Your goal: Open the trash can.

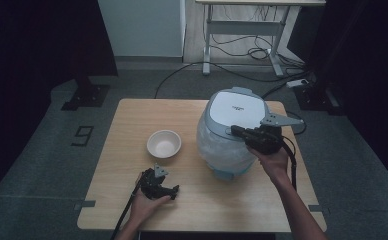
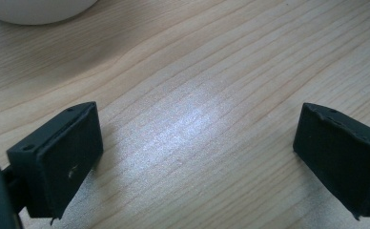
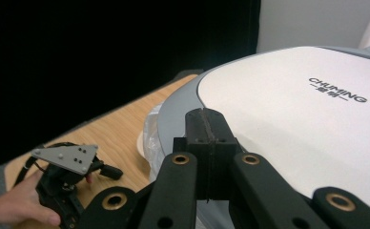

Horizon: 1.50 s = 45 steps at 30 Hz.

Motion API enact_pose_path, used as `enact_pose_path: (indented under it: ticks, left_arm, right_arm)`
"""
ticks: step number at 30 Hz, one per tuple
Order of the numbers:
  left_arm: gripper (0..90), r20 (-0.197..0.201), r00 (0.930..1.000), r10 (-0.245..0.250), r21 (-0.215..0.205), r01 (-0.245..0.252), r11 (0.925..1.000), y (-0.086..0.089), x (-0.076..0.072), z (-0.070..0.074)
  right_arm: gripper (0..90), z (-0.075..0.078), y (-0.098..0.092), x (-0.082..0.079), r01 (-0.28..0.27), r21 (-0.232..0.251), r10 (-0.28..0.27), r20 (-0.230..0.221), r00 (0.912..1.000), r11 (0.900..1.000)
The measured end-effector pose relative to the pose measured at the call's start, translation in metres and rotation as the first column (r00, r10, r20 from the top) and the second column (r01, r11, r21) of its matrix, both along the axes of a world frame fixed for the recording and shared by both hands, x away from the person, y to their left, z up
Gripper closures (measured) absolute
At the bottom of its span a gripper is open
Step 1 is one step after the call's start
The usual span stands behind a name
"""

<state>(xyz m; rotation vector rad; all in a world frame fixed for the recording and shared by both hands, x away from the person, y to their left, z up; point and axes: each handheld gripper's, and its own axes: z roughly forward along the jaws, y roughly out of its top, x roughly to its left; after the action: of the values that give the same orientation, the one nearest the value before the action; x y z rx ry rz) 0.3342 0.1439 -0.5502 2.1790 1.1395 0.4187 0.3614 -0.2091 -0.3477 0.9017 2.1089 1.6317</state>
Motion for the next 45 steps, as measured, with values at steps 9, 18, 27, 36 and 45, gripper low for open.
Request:
enact_pose_path:
  ticks: [9, 18, 27, 36, 45]
  left_arm:
    - [2.1, 0.0, 1.0, 0.0, 0.0, 0.0, 1.0, 0.0, 0.0, 0.0]
    - [2.1, 0.0, 1.0, 0.0, 0.0, 0.0, 1.0, 0.0, 0.0, 0.0]
    - [2.2, 0.0, 1.0, 0.0, 0.0, 0.0, 1.0, 0.0, 0.0, 0.0]
    - [2.2, 0.001, 1.0, 0.0, 0.0, 0.0, 1.0, 0.0, 0.0, 0.0]
    - [2.2, 0.0, 1.0, 0.0, 0.0, 0.0, 1.0, 0.0, 0.0, 0.0]
  right_arm:
    - [90.0, -0.003, -0.003, -0.002, 0.001, 0.013, -0.001, 0.01, 1.0, 1.0]
    - [90.0, -0.005, -0.002, -0.004, -0.004, 0.008, 0.004, 0.02, 0.9998, 1.0]
    - [90.0, -0.004, 0.0, -0.006, -0.004, 0.0, 0.003, 0.03, 0.9995, 1.0]
    - [79.6, 0.0, -0.02, -0.027, 0.027, 0.04, -0.03, 0.086, 0.9958, 0.999]
    - [55.5, -0.021, -0.055, -0.055, 0.137, -0.026, -0.131, 0.164, 0.9778, 0.99]
